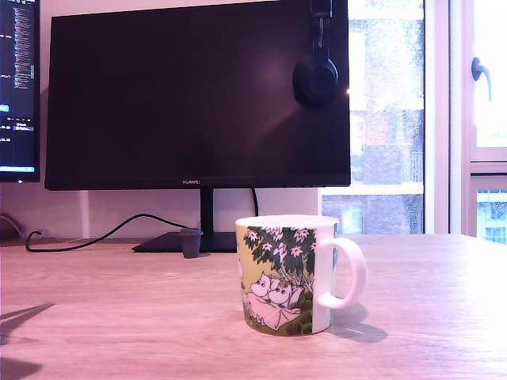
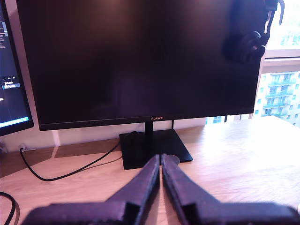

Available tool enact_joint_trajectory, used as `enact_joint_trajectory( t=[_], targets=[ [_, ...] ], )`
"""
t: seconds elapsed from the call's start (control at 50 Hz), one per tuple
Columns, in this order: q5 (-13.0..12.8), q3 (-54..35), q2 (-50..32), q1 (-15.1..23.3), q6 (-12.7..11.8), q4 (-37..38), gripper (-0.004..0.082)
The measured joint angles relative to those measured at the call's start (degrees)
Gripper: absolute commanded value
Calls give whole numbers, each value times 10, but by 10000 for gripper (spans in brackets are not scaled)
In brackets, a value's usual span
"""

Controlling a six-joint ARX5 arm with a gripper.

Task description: Pick up the coffee capsules from the table one by one and drop them inside the nearest coffee cup

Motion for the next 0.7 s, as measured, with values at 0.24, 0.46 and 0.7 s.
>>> enact_joint_trajectory(
  t=[0.24, 0.46, 0.7],
  targets=[
    [-5, 0, 0, 1, 2, -3, -11],
    [-5, 0, 0, 1, 2, -3, -11],
    [-5, 0, 0, 1, 2, -2, 96]
  ],
)
